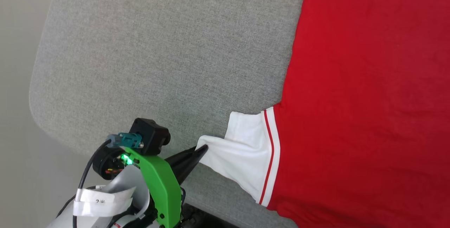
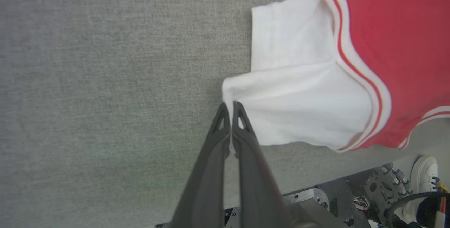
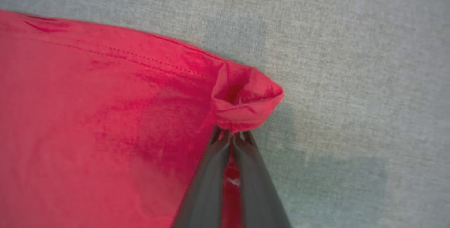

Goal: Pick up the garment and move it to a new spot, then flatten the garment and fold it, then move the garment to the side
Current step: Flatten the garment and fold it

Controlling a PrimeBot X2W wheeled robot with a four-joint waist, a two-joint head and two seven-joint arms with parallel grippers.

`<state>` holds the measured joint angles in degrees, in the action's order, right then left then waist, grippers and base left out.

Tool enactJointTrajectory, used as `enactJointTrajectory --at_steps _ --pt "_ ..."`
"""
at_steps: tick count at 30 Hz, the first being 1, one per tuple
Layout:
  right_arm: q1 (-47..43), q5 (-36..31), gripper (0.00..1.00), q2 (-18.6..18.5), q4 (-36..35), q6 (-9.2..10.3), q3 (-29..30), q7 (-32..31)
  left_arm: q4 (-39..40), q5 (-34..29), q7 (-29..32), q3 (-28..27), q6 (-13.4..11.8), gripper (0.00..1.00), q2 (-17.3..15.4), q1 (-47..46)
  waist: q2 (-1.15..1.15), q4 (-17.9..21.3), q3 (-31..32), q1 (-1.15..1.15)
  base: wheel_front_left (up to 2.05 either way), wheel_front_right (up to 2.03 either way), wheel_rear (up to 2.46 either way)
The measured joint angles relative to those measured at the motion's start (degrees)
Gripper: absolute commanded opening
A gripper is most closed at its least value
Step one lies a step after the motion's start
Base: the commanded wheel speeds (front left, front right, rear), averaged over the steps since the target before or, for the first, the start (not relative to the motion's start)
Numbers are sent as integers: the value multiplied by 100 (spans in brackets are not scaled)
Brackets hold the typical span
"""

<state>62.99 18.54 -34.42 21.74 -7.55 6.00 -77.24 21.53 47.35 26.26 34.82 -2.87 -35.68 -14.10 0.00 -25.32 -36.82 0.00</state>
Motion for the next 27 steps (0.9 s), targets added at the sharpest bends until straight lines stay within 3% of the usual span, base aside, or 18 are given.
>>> enactJointTrajectory --at_steps 13,27 --pt "-1582 298 0 289 -255 0 471 413 -59 44 59 -45 -242 0 -44 44 0 405 753 -1 0 0 0" --pt "-3753 778 0 745 -1004 0 801 641 -244 194 43 -135 -535 0 -98 580 0 1048 1821 -1 0 0 0"
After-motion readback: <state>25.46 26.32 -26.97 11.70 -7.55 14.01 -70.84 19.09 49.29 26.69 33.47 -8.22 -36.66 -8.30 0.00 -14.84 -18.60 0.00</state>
